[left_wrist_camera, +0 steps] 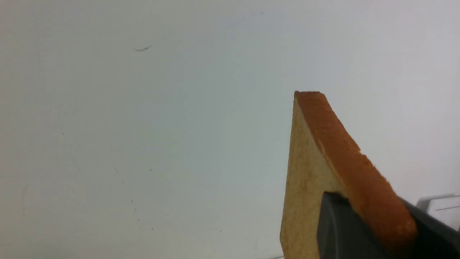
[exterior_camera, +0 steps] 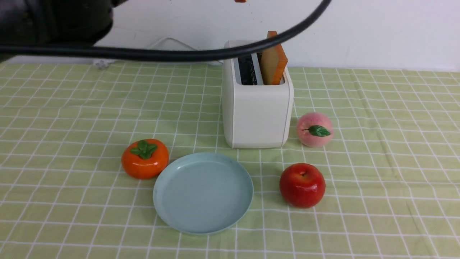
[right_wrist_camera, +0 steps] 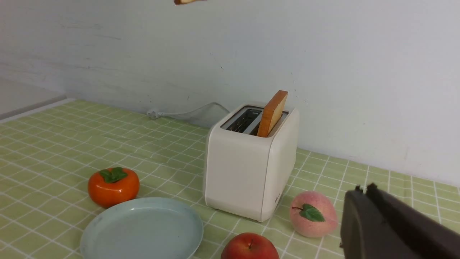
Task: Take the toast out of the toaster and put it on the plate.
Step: Use the left arm to put a slice of bread into the empty plate
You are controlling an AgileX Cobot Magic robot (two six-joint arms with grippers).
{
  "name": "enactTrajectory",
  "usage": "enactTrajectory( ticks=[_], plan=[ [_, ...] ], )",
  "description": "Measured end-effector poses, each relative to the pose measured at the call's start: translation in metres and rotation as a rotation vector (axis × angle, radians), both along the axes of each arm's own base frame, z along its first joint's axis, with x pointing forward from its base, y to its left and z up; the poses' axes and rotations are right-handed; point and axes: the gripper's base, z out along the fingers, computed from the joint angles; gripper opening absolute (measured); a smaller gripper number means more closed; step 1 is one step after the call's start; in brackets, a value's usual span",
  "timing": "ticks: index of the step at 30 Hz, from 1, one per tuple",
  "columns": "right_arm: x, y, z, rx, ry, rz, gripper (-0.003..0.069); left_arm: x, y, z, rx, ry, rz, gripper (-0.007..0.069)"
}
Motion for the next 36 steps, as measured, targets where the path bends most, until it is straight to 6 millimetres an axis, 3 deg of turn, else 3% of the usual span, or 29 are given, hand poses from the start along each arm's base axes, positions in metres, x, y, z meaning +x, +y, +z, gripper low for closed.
enactTrajectory(
  ticks=[3,6,10,12,14,16,18,19,22,31,36],
  plan=[
    [0.0,0.0,0.0,-0.001,0.0,0.0,0.0,-0.021,0.015,-0.003,0.005,0.023,0.001,0.0106],
    [0.0,0.0,0.0,-0.002,0.002,0.001,0.0,-0.045,0.033,-0.021,0.032,0.073,0.007,0.0106],
    [0.0,0.0,0.0,-0.002,0.003,0.003,0.0,-0.076,0.051,-0.055,0.093,0.125,-0.015,0.0106],
    [0.0,0.0,0.0,-0.002,0.003,0.003,0.0,-0.094,0.06,-0.082,0.121,0.165,-0.05,0.0106],
    [0.0,0.0,0.0,-0.002,0.004,0.003,0.0,-0.1,0.063,-0.093,0.136,0.181,-0.068,0.0106],
    [0.0,0.0,0.0,-0.002,0.004,0.003,0.0,-0.111,0.066,-0.127,0.18,0.246,-0.116,0.0106],
    [0.0,0.0,-0.001,-0.003,0.006,0.004,0.0,-0.113,0.065,-0.135,0.194,0.265,-0.129,0.0106],
    [0.0,0.001,-0.001,-0.006,0.012,0.009,0.0,-0.115,0.065,-0.152,0.219,0.308,-0.146,0.0106],
    [0.0,0.001,-0.002,-0.009,0.019,0.014,0.0,-0.114,0.064,-0.165,0.238,0.348,-0.151,0.0106],
    [-0.001,0.002,-0.002,0.007,0.026,0.025,0.0,-0.077,0.041,-0.207,0.249,0.571,-0.104,0.0106],
    [-0.001,0.003,-0.003,0.006,0.034,0.033,0.0,-0.058,0.028,-0.214,0.265,0.606,-0.095,0.0104]
  ],
)
